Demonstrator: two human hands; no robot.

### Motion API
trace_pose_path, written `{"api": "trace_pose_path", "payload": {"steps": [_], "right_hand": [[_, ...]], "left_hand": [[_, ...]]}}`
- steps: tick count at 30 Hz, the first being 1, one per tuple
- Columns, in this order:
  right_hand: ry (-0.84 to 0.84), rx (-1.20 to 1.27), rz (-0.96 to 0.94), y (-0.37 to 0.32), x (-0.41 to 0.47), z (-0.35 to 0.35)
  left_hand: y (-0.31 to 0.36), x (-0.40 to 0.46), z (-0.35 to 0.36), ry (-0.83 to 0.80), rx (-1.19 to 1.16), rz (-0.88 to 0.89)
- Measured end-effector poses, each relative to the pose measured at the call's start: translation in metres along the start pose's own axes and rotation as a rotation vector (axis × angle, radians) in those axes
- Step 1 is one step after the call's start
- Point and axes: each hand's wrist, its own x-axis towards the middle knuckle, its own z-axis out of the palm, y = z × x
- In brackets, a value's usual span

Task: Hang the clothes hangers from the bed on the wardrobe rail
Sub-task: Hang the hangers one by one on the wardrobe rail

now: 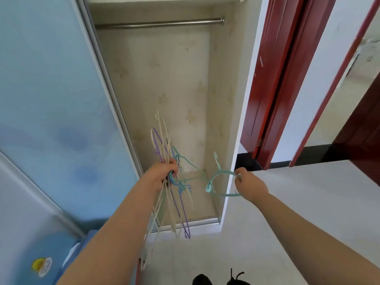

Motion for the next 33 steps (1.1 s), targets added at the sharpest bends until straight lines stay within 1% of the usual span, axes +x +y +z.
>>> {"api": "trace_pose_path", "payload": {"steps": [3, 6, 10, 11, 15, 21, 26, 30, 33], "right_hand": [[0.05, -0.064, 0.01, -0.025, 0.015, -0.007], [0.053, -0.141, 0.002, -0.043, 0.03, -0.01], [0.08, -0.282, -0.048, -0.065, 0.061, -0.023], [0.1, -0.278, -0.055, -0.07, 0.07, -0.028], [0.29, -0.037, -0.05, -0.09, 0.11, -0.048], [0.501, 0.137, -0.143, -0.128, 0.176, -0.096], [0.67, 0.263, -0.237, -0.159, 0.223, -0.15], [0.731, 0.361, -0.225, -0.183, 0.258, -0.181], [0.761, 0.353, -0.193, -0.201, 0.285, -0.201]], "left_hand": [[0.022, 0.017, -0.016, -0.047, 0.06, 0.036], [0.042, 0.035, -0.027, -0.073, 0.083, 0.059], [0.077, 0.062, -0.034, -0.031, 0.08, 0.098], [0.086, 0.069, -0.035, -0.013, 0.079, 0.117], [0.118, 0.101, -0.034, 0.073, 0.037, 0.193], [0.17, 0.137, -0.032, 0.138, 0.03, 0.245], [0.211, 0.155, -0.04, 0.106, -0.221, 0.266], [0.23, 0.165, -0.045, 0.084, -0.229, 0.282], [0.239, 0.175, -0.05, 0.023, -0.246, 0.281]]}}
